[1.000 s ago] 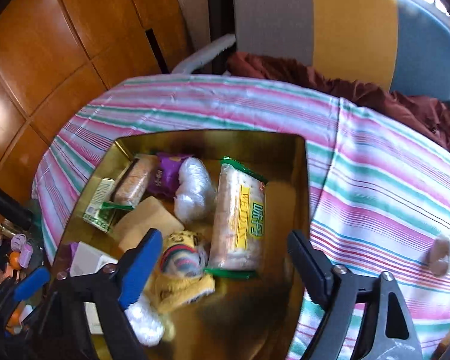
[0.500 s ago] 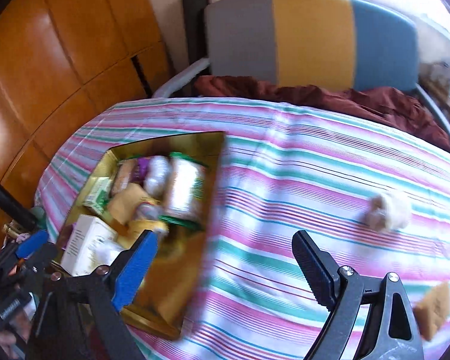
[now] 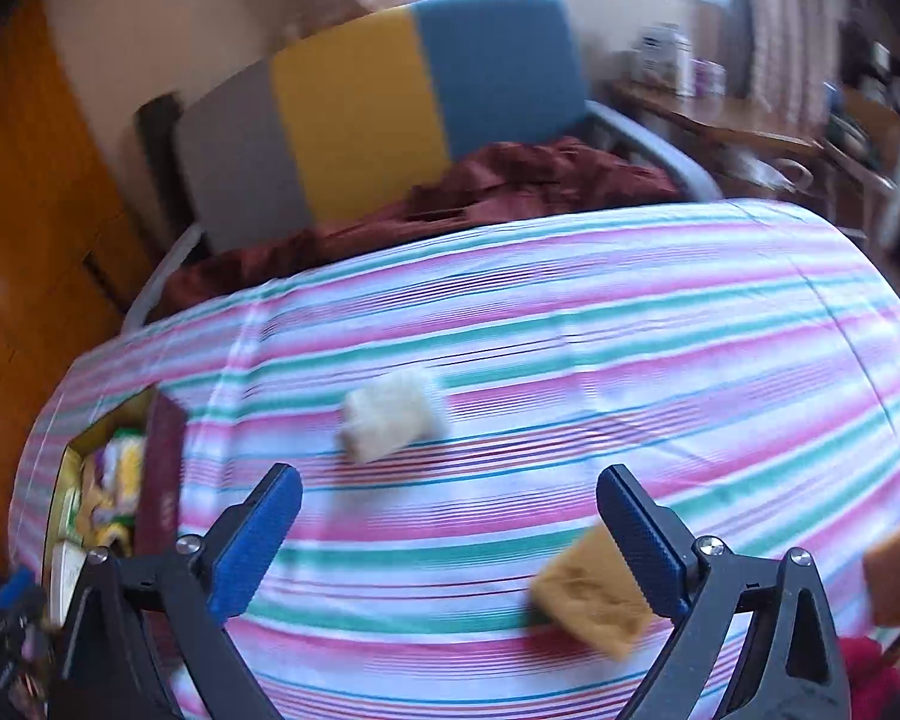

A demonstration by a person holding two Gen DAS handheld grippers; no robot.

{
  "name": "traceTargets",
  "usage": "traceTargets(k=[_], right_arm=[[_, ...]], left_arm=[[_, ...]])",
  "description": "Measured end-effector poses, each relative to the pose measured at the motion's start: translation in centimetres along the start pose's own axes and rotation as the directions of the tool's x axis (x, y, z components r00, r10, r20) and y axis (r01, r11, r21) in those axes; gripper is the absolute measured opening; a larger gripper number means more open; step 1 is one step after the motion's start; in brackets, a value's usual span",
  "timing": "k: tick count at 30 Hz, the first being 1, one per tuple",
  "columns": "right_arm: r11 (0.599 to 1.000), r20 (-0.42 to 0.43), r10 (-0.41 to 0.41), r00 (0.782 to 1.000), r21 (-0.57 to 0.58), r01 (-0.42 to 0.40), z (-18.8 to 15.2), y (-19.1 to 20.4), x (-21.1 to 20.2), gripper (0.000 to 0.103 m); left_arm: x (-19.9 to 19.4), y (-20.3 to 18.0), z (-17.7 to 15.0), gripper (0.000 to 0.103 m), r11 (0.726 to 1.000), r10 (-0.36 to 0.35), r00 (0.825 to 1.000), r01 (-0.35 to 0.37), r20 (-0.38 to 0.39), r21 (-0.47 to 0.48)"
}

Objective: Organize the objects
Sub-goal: 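Move both grippers back to the beige sock roll and yellow sponge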

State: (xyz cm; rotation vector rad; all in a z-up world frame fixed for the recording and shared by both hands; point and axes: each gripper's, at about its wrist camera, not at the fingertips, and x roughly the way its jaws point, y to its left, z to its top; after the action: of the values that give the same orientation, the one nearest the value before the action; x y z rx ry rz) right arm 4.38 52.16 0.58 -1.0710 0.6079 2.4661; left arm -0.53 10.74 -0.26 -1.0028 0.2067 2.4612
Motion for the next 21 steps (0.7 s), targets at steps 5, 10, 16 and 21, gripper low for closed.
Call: traceTargets(k=[5, 10, 16, 21], right_arm=[[0.973, -0.01, 0.033, 0.999, 0.23, -0.029, -0.6, -5.9, 0.9, 0.102], [0.966, 0.055, 0.045, 0.998, 0.253, -0.057, -0.4, -5.9, 0.4, 0.102], [0.975, 0.097, 0.066, 0.993, 0.205, -0.085, -0.4, -5.1, -0.3, 0.102], [0.953, 0.151, 0.095, 0.984, 0.272, -0.134, -0.6, -6.6, -1.1, 0.103]], left_arm=[[1.9, -4.3, 1.5, 0.046, 0.993, -0.07, 0.997, 0.073, -0.028, 0.097], [4.6, -8.8, 2.9, 0.046, 0.975, -0.14, 0.986, 0.153, -0.086, 0.161], [7.9, -13.7, 3.7, 0.047, 0.954, -0.164, 0.973, 0.198, -0.162, 0.224], [10.5, -15.9, 4.5, 0.048, 0.944, -0.171, 0.961, 0.224, -0.218, 0.244]])
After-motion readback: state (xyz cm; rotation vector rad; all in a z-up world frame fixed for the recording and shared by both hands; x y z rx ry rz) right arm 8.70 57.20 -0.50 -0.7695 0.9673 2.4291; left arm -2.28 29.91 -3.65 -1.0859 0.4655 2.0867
